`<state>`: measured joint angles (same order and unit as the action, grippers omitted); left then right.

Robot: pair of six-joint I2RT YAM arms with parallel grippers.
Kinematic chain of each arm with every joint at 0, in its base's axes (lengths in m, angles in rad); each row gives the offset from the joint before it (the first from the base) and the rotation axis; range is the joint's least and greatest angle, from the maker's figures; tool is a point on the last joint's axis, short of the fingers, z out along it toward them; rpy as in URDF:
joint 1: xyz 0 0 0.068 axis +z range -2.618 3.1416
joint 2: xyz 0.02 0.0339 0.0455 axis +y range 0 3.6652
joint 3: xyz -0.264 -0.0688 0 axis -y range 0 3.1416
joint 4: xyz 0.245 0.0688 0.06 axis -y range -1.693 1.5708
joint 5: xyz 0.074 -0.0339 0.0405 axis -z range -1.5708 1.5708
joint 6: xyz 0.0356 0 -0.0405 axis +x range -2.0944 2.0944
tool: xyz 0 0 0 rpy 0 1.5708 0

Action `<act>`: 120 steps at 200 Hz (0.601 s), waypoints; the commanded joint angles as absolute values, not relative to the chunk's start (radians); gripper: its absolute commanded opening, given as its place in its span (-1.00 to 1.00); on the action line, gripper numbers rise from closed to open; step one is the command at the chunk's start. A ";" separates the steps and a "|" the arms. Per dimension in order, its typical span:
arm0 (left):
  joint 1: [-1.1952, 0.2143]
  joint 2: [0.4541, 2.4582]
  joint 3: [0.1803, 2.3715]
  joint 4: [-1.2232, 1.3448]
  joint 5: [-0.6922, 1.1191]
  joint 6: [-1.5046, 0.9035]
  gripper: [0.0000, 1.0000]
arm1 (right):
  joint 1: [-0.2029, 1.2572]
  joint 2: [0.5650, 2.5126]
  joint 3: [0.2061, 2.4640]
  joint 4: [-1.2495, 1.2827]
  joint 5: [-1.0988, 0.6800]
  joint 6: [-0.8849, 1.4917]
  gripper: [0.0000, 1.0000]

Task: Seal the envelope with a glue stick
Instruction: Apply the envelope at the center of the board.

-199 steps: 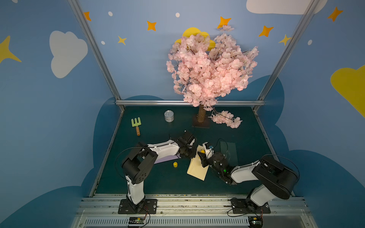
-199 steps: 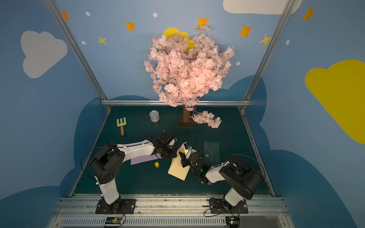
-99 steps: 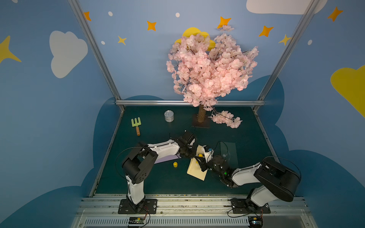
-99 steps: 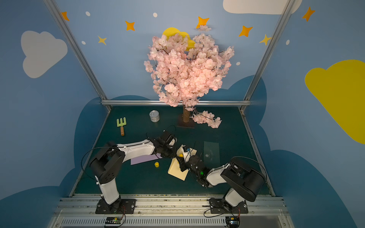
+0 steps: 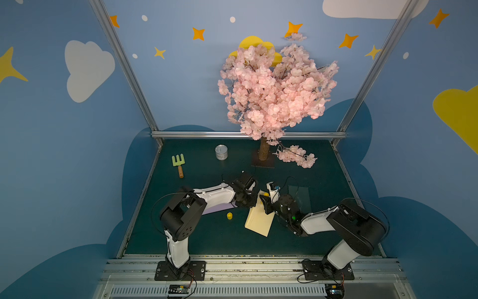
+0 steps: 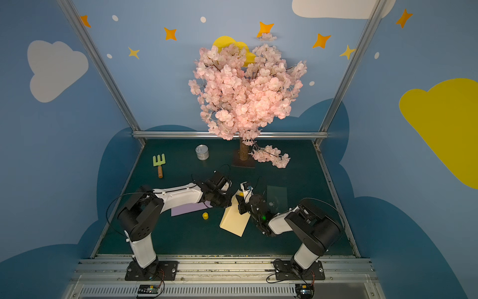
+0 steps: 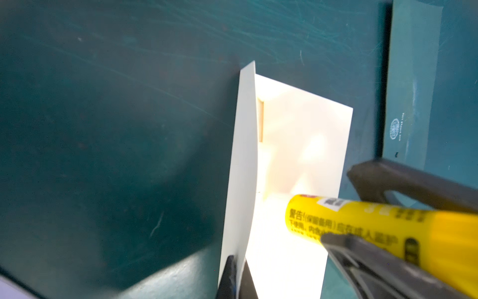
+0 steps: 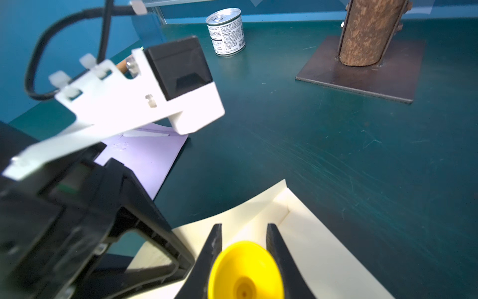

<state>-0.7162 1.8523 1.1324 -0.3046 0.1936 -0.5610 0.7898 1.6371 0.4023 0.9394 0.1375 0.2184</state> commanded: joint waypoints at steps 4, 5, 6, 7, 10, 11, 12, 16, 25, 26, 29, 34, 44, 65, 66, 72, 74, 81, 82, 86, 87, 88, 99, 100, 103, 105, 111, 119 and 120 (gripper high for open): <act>-0.721 1.881 1.154 -0.350 0.190 -0.548 -0.95 | 0.840 1.656 0.374 0.853 0.152 0.132 -1.00; -0.721 1.882 1.155 -0.350 0.190 -0.548 -0.95 | 0.843 1.656 0.372 0.853 0.152 0.130 -1.00; -0.721 1.882 1.155 -0.351 0.190 -0.548 -0.95 | 0.847 1.655 0.370 0.853 0.153 0.128 -1.00; -0.721 1.882 1.155 -0.351 0.190 -0.547 -0.95 | 0.850 1.653 0.369 0.854 0.155 0.128 -1.00; -0.721 1.883 1.156 -0.352 0.190 -0.546 -0.95 | 0.858 1.650 0.365 0.855 0.156 0.124 -1.00; -0.721 1.884 1.157 -0.353 0.189 -0.546 -0.95 | 0.861 1.649 0.363 0.854 0.156 0.124 -1.00; -0.721 1.885 1.157 -0.353 0.190 -0.546 -0.95 | 0.863 1.648 0.363 0.854 0.158 0.123 -1.00; -0.721 1.884 1.159 -0.355 0.189 -0.546 -0.95 | 0.874 1.644 0.359 0.853 0.161 0.126 -1.00; -0.721 1.886 1.161 -0.357 0.189 -0.544 -0.94 | 0.890 1.628 0.348 0.845 0.167 0.137 -1.00; -0.721 1.886 1.161 -0.357 0.189 -0.544 -0.94 | 0.892 1.626 0.347 0.844 0.168 0.140 -1.00; -0.721 1.886 1.161 -0.357 0.189 -0.543 -0.95 | 0.897 1.621 0.343 0.841 0.169 0.145 -1.00; -0.721 1.885 1.161 -0.357 0.189 -0.545 -0.94 | 0.906 1.611 0.336 0.839 0.172 0.154 -1.00; -0.721 1.886 1.164 -0.357 0.188 -0.544 -0.95 | 0.921 1.590 0.323 0.831 0.183 0.173 -1.00; -0.721 1.888 1.167 -0.361 0.186 -0.542 -0.94 | 0.956 1.538 0.308 0.786 0.207 0.205 -1.00; -0.721 1.888 1.167 -0.362 0.186 -0.542 -0.95 | 0.957 1.535 0.306 0.784 0.208 0.206 -1.00; -0.720 1.888 1.165 -0.362 0.184 -0.542 -0.95 | 0.965 1.520 0.304 0.770 0.209 0.216 -1.00; -0.722 1.888 1.164 -0.364 0.183 -0.541 -0.95 | 0.968 1.516 0.304 0.766 0.209 0.218 -1.00; -0.721 1.887 1.165 -0.366 0.181 -0.539 -0.95 | 0.976 1.504 0.302 0.752 0.212 0.226 -1.00; -0.721 1.886 1.165 -0.366 0.181 -0.539 -0.95 | 0.977 1.503 0.302 0.750 0.214 0.226 -1.00; -0.720 1.886 1.164 -0.366 0.180 -0.540 -0.95 | 0.979 1.500 0.304 0.743 0.215 0.230 -1.00; -0.720 1.886 1.164 -0.367 0.180 -0.538 -0.95 | 0.979 1.499 0.305 0.740 0.217 0.230 -1.00; -0.719 1.887 1.164 -0.367 0.180 -0.538 -0.95 | 0.980 1.498 0.305 0.738 0.217 0.228 -1.00; -0.719 1.883 1.164 -0.367 0.178 -0.538 -0.95 | 0.979 1.503 0.316 0.711 0.252 0.229 -1.00; -0.719 1.883 1.165 -0.367 0.178 -0.538 -0.95 | 0.979 1.505 0.317 0.709 0.261 0.230 -1.00; -0.719 1.882 1.165 -0.366 0.177 -0.537 -0.95 | 0.979 1.508 0.323 0.702 0.284 0.233 -1.00; -0.719 1.882 1.165 -0.366 0.176 -0.537 -0.95 | 0.979 1.512 0.328 0.698 0.300 0.237 -1.00; -0.719 1.882 1.164 -0.366 0.176 -0.537 -0.95 | 0.978 1.524 0.338 0.695 0.345 0.243 -1.00; -0.719 1.884 1.167 -0.367 0.178 -0.536 -0.95 | 0.975 1.541 0.358 0.663 0.404 0.237 -1.00; -0.719 1.884 1.166 -0.368 0.178 -0.535 -0.95 | 0.975 1.542 0.361 0.661 0.408 0.236 -1.00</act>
